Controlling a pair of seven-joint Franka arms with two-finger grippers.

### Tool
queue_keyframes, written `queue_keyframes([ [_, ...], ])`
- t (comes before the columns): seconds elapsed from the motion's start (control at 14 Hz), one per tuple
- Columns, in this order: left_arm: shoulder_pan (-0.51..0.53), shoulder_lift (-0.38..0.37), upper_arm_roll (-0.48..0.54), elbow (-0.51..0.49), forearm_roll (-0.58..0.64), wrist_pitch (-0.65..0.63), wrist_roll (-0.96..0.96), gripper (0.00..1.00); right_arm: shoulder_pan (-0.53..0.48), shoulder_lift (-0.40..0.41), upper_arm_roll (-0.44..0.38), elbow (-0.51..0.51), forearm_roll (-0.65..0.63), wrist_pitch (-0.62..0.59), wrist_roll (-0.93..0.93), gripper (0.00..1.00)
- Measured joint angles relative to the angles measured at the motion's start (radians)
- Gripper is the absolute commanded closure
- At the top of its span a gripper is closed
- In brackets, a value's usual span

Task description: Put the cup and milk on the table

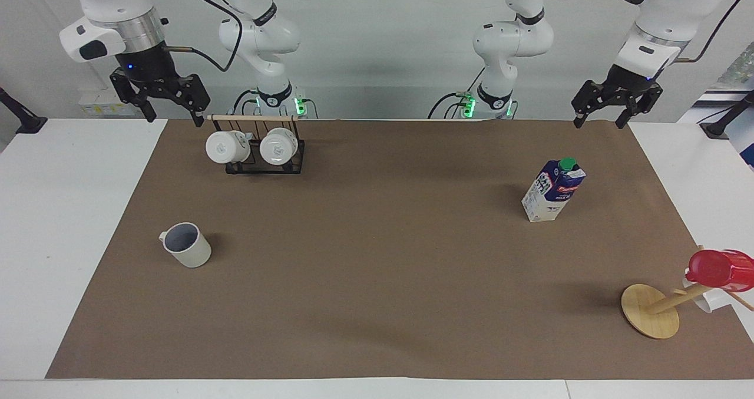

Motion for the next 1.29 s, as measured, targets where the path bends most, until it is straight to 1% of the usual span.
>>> queue_keyframes([
  [0.36,0.000,0.000,0.000,0.000,0.000,0.000,0.000,0.00,-0.001,0.002,0.000,0.000,0.000,0.005,0.000,0.00],
  [0.64,0.000,0.000,0.000,0.000,0.000,0.000,0.000,0.00,-0.004,0.029,0.000,-0.003,0.000,0.065,0.000,0.00],
  [0.86,0.000,0.000,0.000,0.000,0.000,0.000,0.000,0.00,-0.004,0.080,0.000,-0.009,0.000,0.151,0.000,0.00],
  [1.29,0.000,0.000,0.000,0.000,0.000,0.000,0.000,0.00,-0.004,0.218,0.000,-0.020,0.000,0.322,0.000,0.00],
])
